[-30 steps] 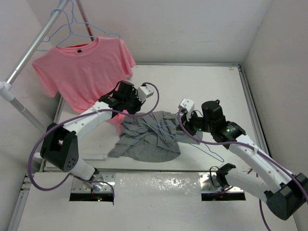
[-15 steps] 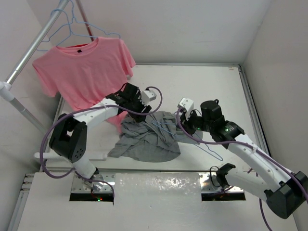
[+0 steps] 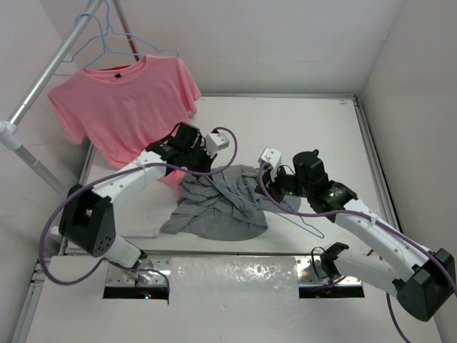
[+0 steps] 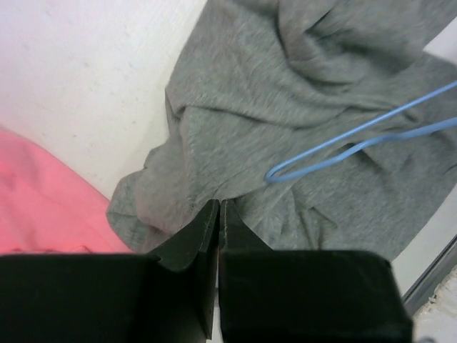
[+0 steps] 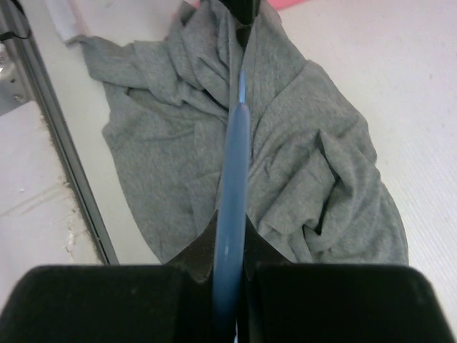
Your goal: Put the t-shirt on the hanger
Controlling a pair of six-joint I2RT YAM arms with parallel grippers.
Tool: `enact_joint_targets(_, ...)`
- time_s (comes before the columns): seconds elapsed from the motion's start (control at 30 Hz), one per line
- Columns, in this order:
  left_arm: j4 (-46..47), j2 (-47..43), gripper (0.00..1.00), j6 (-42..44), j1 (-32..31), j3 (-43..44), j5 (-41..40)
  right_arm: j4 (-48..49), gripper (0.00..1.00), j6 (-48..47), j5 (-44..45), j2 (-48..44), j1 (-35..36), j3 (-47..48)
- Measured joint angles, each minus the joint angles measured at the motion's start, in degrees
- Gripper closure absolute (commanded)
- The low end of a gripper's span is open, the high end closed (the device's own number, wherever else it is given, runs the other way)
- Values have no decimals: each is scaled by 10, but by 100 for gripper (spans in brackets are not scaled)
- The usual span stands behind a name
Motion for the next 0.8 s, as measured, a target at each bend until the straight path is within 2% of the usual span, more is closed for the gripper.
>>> enact_joint_targets(0.2, 22, -71, 100, 3, 0, -30, 6, 20, 100, 3, -2, -3, 18, 0)
enact_joint_targets(0.8, 47, -56, 100, 4, 0, -45, 0, 74, 100, 14, 7, -8, 21, 0)
